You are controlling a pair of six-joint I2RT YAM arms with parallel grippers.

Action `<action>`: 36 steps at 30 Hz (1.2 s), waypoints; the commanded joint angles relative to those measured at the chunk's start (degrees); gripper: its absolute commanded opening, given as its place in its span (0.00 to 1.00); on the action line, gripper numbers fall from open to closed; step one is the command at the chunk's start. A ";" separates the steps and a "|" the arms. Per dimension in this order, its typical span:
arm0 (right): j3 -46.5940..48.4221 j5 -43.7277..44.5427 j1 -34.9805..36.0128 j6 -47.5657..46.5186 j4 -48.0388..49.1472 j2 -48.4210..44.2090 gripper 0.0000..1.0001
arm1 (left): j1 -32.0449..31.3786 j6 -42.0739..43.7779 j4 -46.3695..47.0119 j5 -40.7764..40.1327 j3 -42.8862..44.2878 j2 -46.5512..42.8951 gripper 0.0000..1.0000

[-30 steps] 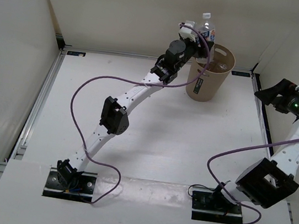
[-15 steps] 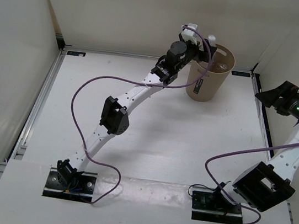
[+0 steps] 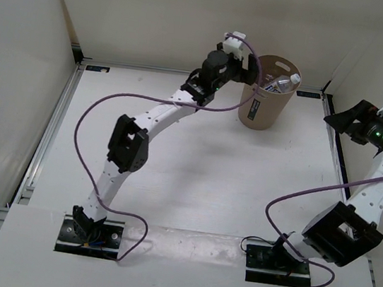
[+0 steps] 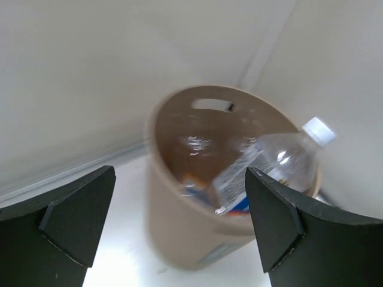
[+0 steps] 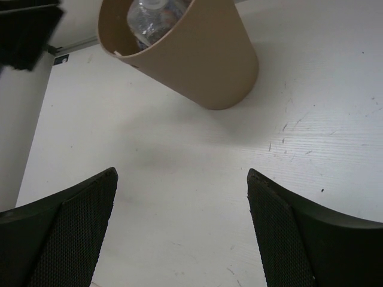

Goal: Put the plastic bottles in the bin

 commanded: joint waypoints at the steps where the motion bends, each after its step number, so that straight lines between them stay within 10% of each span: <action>1: 2.63 6.28 2.28 3.64 3.62 1.68 0.90 | 5.50 8.20 3.18 0.26 -14.50 -18.59 1.00; 8: 2.80 38.45 9.04 11.38 4.60 3.97 0.90 | 7.45 15.09 -4.01 -18.52 -51.00 -46.80 1.00; 10: 3.34 39.87 9.57 10.70 4.07 5.11 0.90 | 7.80 8.11 -11.21 -32.31 -56.64 -53.57 1.00; 15: 1.67 40.40 13.71 8.05 4.59 7.31 0.90 | 12.54 1.64 -24.14 -36.30 -69.84 -66.03 1.00; 22: -1.15 42.67 19.15 7.35 4.33 6.26 0.90 | 15.36 3.74 -11.02 -35.08 -92.92 -82.55 1.00; 36: -13.71 47.08 26.98 2.87 5.91 -6.57 0.90 | 21.33 -6.19 -11.67 -42.10 -97.36 -79.96 1.00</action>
